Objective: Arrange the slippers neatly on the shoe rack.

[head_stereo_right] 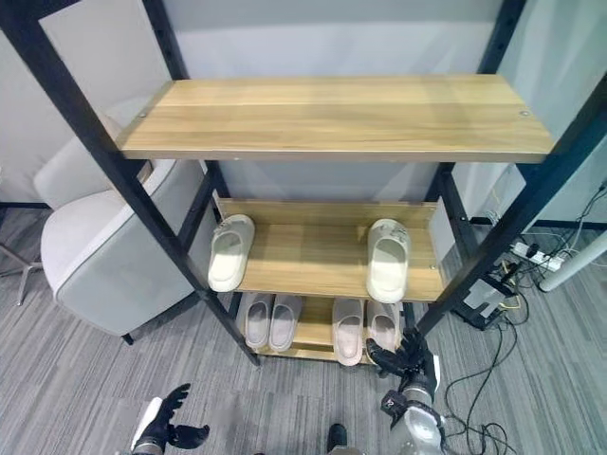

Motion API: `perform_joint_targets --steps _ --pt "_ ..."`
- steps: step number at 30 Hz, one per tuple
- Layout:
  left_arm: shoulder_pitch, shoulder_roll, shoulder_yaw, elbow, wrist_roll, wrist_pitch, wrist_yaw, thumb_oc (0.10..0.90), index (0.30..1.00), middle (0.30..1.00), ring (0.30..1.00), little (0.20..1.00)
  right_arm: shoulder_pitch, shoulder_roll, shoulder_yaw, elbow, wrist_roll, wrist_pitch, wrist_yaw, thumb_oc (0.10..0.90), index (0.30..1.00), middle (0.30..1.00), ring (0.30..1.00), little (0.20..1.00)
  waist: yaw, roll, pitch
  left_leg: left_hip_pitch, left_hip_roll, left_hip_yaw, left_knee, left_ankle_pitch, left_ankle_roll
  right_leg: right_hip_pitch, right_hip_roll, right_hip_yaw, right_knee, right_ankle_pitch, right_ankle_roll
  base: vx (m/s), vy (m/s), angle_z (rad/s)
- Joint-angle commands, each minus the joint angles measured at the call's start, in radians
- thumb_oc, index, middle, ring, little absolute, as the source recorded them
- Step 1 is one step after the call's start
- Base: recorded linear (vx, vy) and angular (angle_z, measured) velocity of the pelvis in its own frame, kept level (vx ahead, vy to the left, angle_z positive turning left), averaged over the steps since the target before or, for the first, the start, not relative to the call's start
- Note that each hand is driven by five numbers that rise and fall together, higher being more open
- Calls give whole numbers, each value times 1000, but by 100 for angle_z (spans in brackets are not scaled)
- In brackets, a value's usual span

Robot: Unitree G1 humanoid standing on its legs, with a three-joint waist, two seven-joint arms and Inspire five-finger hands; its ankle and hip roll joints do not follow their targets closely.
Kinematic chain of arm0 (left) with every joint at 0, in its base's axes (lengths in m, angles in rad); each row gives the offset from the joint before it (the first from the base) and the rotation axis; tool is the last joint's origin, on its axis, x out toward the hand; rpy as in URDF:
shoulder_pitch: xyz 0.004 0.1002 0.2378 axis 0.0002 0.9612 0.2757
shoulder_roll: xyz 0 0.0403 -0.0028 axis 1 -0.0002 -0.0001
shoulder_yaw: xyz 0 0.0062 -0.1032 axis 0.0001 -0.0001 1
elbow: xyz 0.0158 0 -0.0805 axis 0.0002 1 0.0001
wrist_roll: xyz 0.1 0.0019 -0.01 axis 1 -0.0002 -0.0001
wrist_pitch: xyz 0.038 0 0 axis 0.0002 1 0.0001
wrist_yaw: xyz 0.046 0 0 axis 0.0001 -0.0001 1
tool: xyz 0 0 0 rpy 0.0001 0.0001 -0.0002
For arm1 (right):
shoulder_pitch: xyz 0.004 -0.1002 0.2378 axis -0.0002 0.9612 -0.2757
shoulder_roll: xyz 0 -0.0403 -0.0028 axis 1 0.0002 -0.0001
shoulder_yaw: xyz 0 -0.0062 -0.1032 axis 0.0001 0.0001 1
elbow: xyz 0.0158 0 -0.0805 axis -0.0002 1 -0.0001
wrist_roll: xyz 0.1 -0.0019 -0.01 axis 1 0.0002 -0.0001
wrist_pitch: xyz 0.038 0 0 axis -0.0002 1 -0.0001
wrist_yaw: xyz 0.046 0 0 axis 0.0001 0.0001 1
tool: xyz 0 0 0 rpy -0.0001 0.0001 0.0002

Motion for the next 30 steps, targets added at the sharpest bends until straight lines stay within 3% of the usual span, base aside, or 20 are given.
perform_joint_targets --steps 1,5,6,8,9,12,13,14,15,16,20,21,23,30 --pt "-98 42 -27 -92 12 -56 -7 800 900 900 900 900 -106 -7 58 -181 -7 -89 91 800 900 900 900 900 39 2 0 -6 -55 -99 112 -64 5 30 2 97 63 -99 48 76 -133 16" --pt "-108 49 -31 -128 -18 -56 -23 800 900 900 900 900 -101 -44 107 -281 61 -82 172 800 900 900 900 900 44 -9 -8 -18 -47 -110 153 -53 -26 71 12 89 16 -107 32 26 -147 30" --pt "-137 55 -40 -158 -46 -64 -38 800 900 900 900 900 -114 -61 160 -307 85 -67 216 800 900 900 900 900 47 -29 5 -98 -19 -99 291 -7 -71 85 4 59 1 -110 17 -48 -142 29" --pt "-138 50 -55 -152 -46 -70 -57 800 900 900 900 900 -127 -72 269 -282 80 -23 292 800 900 900 900 900 65 -50 19 -153 10 -106 392 4 -74 119 0 53 -19 -126 1 9 -142 65" --pt "-138 50 -55 -151 -46 -71 -57 800 900 900 900 900 -127 -72 270 -282 80 -23 293 800 900 900 900 900 65 -49 20 -154 11 -106 394 3 -74 120 1 53 -19 -126 1 61 -52 42" --pt "-118 47 -70 -140 -23 -68 -84 800 900 900 900 900 -171 -88 336 -265 62 -4 341 800 900 900 900 900 84 -52 12 -132 34 -129 243 -24 -66 139 1 74 -53 -132 15 118 57 -19" --pt "-116 50 -101 -120 -12 -67 -122 800 900 900 900 900 -202 -96 369 -214 -5 1 342 800 900 900 900 900 104 -45 14 -142 50 -176 114 33 -73 143 6 77 -47 -147 17 126 96 -14" --pt "-116 50 -101 -120 -12 -67 -122 800 900 900 900 900 -202 -96 369 -214 -5 1 342 800 900 900 900 900 105 -45 15 -141 50 -176 112 33 -73 144 6 77 -47 -147 17 170 140 -25" --pt "-93 58 -118 -121 19 -67 -143 800 900 900 900 900 -208 -101 380 -175 -70 10 353 800 900 900 900 900 110 -32 4 -95 43 -225 16 39 -68 148 19 87 -30 -164 17 146 135 -10" --pt "-96 52 -138 -90 34 -64 -159 800 900 900 900 900 -225 -95 398 -136 -113 17 351 800 900 900 900 900 108 -25 -5 -70 34 -223 -8 40 -65 154 16 93 -35 -160 23 184 182 -24" --pt "-87 45 -156 -56 69 -59 -179 800 900 900 900 900 -211 -117 436 -197 -178 24 388 800 900 900 900 900 101 -15 -26 -31 15 -207 -33 30 -53 162 -5 113 -45 -144 41 122 164 -29" --pt "-73 40 -153 -15 91 -54 -184 800 900 900 900 900 -210 -145 421 -221 -264 17 353 800 900 900 900 900 98 -10 -35 -8 -1 -188 -33 11 -36 173 -22 135 -48 -135 51 102 132 -38" --pt "-74 33 -146 15 80 -45 -171 800 900 900 900 900 -222 -145 370 -228 -297 8 296 800 900 900 900 900 97 -8 -39 2 -11 -182 -33 6 -25 181 -30 145 -50 -131 55 127 140 -52" --pt "-111 6 -129 71 56 -25 -133 800 900 900 900 900 -231 -112 245 -252 -321 -10 164 800 900 900 900 900 89 -9 -55 8 -28 -179 -33 -9 -13 199 -40 137 -94 -108 65 41 44 1"
